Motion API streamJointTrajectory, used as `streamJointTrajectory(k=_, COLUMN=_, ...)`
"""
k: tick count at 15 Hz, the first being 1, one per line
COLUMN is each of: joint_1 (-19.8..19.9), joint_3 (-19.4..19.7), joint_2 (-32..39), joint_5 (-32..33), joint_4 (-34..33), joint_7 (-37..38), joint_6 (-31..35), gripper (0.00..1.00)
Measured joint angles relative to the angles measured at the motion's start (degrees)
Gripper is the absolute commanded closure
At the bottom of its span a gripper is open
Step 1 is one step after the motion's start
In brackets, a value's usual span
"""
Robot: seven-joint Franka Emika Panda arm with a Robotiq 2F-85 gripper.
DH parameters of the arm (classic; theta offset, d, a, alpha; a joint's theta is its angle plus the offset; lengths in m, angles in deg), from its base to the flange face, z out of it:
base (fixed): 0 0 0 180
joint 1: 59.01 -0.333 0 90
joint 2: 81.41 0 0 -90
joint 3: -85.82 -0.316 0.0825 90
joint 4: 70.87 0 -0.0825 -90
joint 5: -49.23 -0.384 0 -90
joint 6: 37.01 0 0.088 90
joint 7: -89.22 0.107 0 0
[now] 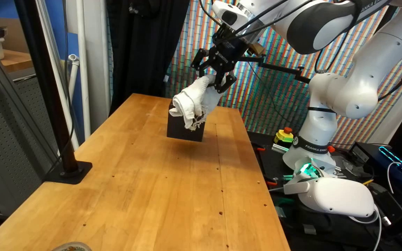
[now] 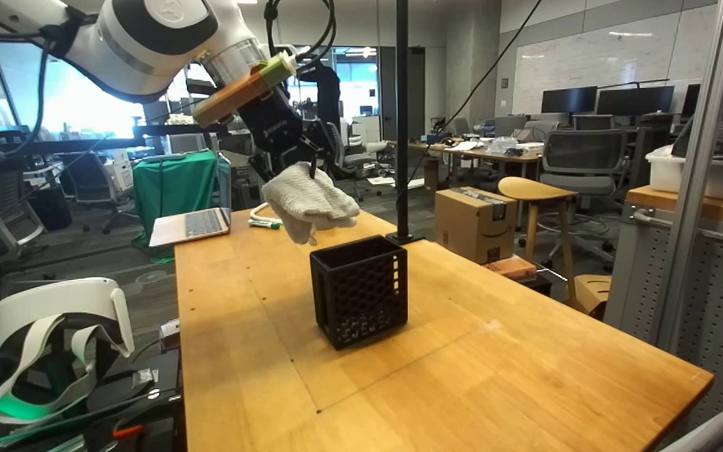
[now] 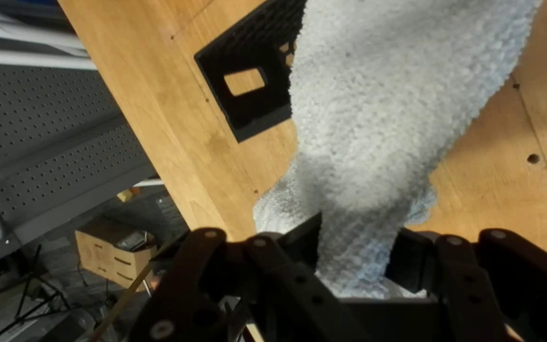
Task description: Put the white towel in the black box
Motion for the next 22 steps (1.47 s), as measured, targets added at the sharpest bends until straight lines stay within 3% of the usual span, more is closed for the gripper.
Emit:
streamJointTrajectory(k=5, joint_1=-0.49, joint_3=4.88, joint_2=-0.12, joint_5=0.02, joint_4=-0.42, joint_7=-3.6, joint_6=-7.35, gripper=0.92)
streamJointTrajectory(k=10, joint_1=-0.82, joint_3=9.4, joint_2=0.55, joint_5=-0.25, joint_4=-2.25, joint_7=-13.83, joint_6=-7.96, gripper=0.92)
streamJointTrajectory(k=18, joint_1=-2.63, joint_3=10.24, joint_2=9.4, joint_5=-7.13, joint_4=-7.94, joint_7=-31.06, joint_6=-7.92, gripper=0.92)
streamJointTrajectory(k=22, joint_1=-2.26, joint_3=10.26, joint_2=15.17, joint_5=-10.79, joint_4=-8.54, joint_7=-35.82, joint_6=-8.67, gripper=0.92)
